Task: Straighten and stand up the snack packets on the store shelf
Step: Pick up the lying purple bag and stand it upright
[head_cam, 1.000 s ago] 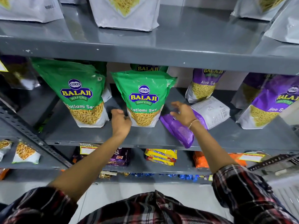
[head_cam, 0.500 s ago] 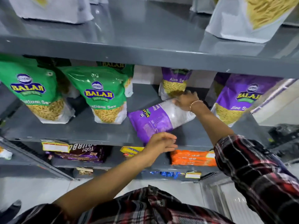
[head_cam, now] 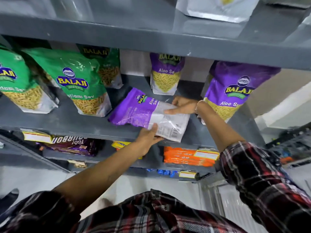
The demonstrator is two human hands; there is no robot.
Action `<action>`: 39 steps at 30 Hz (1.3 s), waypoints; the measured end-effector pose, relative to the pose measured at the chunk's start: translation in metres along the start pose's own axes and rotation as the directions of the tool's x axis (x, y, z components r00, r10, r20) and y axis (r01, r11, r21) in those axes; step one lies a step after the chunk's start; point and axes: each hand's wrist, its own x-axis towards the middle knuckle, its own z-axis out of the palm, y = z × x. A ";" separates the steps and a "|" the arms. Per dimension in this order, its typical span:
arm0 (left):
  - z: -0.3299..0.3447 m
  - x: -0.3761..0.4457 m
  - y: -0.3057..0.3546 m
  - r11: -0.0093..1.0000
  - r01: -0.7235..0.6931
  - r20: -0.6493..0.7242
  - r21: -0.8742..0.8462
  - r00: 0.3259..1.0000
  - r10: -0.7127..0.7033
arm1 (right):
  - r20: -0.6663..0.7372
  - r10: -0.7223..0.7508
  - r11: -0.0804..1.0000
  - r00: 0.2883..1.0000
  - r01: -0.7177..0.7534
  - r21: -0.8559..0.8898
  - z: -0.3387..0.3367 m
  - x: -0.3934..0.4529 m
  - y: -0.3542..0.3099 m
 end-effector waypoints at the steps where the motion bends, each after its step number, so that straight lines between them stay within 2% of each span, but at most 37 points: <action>1: 0.001 -0.001 0.002 0.999 -0.037 -0.019 0.025 0.999 0.038 | -0.005 -0.042 0.995 0.999 0.042 0.089 0.001 -0.005 0.000; 4: -0.002 0.000 0.012 0.976 -0.168 -0.041 0.136 0.984 0.175 | -0.052 -0.127 0.916 0.991 0.137 0.378 0.006 -0.015 0.024; 6: -0.008 0.006 0.024 0.930 -0.242 -0.035 0.277 0.964 0.262 | -0.118 -0.129 0.867 0.985 0.169 0.469 0.010 -0.018 0.038; 11: -0.019 0.031 0.069 0.709 -0.373 0.048 0.598 0.900 0.433 | -0.414 -0.048 0.742 0.909 0.310 0.594 0.026 -0.011 0.041; 13: -0.017 0.042 0.083 0.651 -0.428 0.112 0.627 0.876 0.469 | -0.523 0.009 0.709 0.853 0.363 0.604 0.036 -0.007 0.039; 16: -0.015 0.060 0.095 0.585 -0.486 0.193 0.649 0.849 0.491 | -0.610 0.096 0.660 0.787 0.409 0.631 0.050 0.000 0.035; 19: -0.017 0.072 0.096 0.584 -0.511 0.253 0.631 0.847 0.468 | -0.630 0.122 0.621 0.767 0.436 0.651 0.060 0.004 0.036; 23: -0.018 0.077 0.091 0.587 -0.508 0.253 0.630 0.849 0.464 | -0.613 0.092 0.619 0.785 0.437 0.652 0.067 0.004 0.041; 25: -0.016 0.075 0.085 0.526 -0.503 0.159 0.686 0.809 0.566 | -0.584 0.058 0.634 0.810 0.422 0.648 0.069 0.003 0.047; 27: -0.013 0.066 0.074 0.478 -0.494 0.038 0.727 0.724 0.689 | -0.535 0.058 0.639 0.843 0.380 0.669 0.071 0.001 0.052; 28: -0.012 0.060 0.067 0.445 -0.498 0.050 0.744 0.706 0.706 | -0.509 0.070 0.636 0.858 0.355 0.685 0.072 0.000 0.054; 30: -0.006 0.048 0.049 0.357 -0.554 0.219 0.752 0.721 0.658 | -0.486 0.097 0.632 0.869 0.323 0.705 0.074 -0.001 0.057; 31: -0.003 0.044 0.041 0.343 -0.589 0.302 0.732 0.732 0.611 | -0.488 0.106 0.637 0.866 0.318 0.703 0.075 -0.002 0.056; 33: 0.003 0.039 0.030 0.369 -0.623 0.383 0.690 0.746 0.544 | -0.504 0.127 0.643 0.854 0.316 0.698 0.078 -0.004 0.054; 37: 0.004 0.045 0.022 0.370 -0.626 0.339 0.686 0.725 0.599 | -0.601 0.183 0.683 0.778 0.340 0.647 0.096 -0.011 0.047; 39: -0.001 0.049 0.019 0.402 -0.615 0.276 0.679 0.720 0.637 | -0.627 0.156 0.713 0.764 0.352 0.606 0.106 -0.016 0.042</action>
